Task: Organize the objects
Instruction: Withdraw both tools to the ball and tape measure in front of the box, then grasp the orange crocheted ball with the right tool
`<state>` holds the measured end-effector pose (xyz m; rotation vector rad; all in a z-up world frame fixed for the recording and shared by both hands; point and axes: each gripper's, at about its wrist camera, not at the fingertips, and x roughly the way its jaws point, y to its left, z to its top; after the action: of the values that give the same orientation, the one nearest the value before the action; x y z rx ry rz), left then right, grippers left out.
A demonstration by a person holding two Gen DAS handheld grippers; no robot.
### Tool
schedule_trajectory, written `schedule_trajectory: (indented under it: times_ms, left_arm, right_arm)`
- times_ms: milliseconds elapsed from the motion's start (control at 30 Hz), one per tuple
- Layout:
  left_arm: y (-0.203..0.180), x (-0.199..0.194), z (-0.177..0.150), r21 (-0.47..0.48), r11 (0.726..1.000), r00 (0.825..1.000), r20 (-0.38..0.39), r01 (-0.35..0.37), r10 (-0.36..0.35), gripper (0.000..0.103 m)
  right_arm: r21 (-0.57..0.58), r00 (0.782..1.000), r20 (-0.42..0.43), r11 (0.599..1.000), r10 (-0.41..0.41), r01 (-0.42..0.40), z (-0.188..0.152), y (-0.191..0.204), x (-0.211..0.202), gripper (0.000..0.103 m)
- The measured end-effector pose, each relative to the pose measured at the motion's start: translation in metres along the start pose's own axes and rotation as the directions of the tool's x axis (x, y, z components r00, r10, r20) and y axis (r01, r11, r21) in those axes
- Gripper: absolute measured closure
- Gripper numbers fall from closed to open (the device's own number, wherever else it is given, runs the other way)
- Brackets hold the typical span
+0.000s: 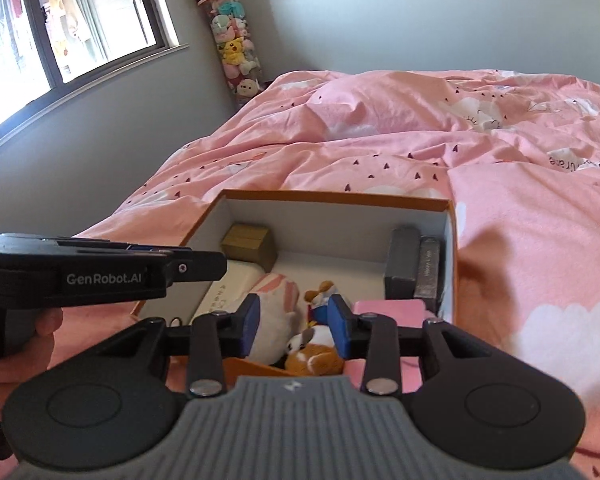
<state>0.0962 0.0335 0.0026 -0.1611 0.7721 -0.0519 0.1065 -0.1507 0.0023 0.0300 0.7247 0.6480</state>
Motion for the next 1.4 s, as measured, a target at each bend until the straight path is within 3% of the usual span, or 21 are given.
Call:
schedule_trajectory:
  times_ms: [167, 300, 433, 633, 733, 900, 1167, 1300, 1400]
  left_arm:
    - [0.015, -0.009, -0.033, -0.006, 0.999, 0.994, -0.107, -0.033, 0.032, 0.069]
    - [0.028, -0.001, -0.058, -0.011, 0.998, 0.978, -0.203, -0.054, 0.051, 0.069]
    - [0.044, 0.013, -0.082, -0.060, 0.992, 0.945, -0.315, -0.107, 0.083, 0.069]
    - [0.052, 0.018, -0.108, -0.022, 0.992, 0.899, -0.424, -0.126, 0.104, 0.069]
    - [0.058, 0.018, -0.113, -0.023, 0.990, 0.886, -0.450, -0.137, 0.112, 0.068]
    - [0.068, 0.018, -0.112, -0.068, 0.989, 0.885, -0.458, -0.129, 0.084, 0.068]
    - [0.065, 0.022, -0.111, -0.051, 0.990, 0.882, -0.461, -0.135, 0.096, 0.068]
    - [0.062, 0.024, -0.111, -0.038, 0.989, 0.881, -0.462, -0.140, 0.106, 0.068]
    - [0.061, 0.023, -0.111, -0.042, 0.990, 0.887, -0.451, -0.134, 0.101, 0.068]
  right_arm:
    - [0.036, 0.993, -0.111, 0.998, 0.049, -0.045, -0.023, 0.019, 0.008, 0.063]
    - [0.045, 0.971, -0.234, 0.998, 0.046, -0.036, -0.046, 0.032, 0.028, 0.064]
    - [-0.013, 0.939, -0.344, 1.000, 0.006, -0.011, -0.072, 0.045, 0.047, 0.064]
    - [-0.073, 0.880, -0.473, 0.993, 0.043, -0.088, -0.100, 0.065, 0.069, 0.063]
    - [-0.107, 0.860, -0.509, 0.989, 0.038, -0.107, -0.106, 0.073, 0.078, 0.061]
    - [-0.134, 0.840, -0.541, 0.982, 0.038, -0.130, -0.114, 0.081, 0.088, 0.055]
    - [-0.127, 0.846, -0.528, 0.977, 0.078, -0.170, -0.114, 0.086, 0.102, 0.055]
    - [-0.084, 0.826, -0.551, 0.978, 0.114, -0.190, -0.119, 0.084, 0.112, 0.058]
    - [-0.057, 0.833, -0.539, 0.981, 0.126, -0.186, -0.118, 0.080, 0.110, 0.063]
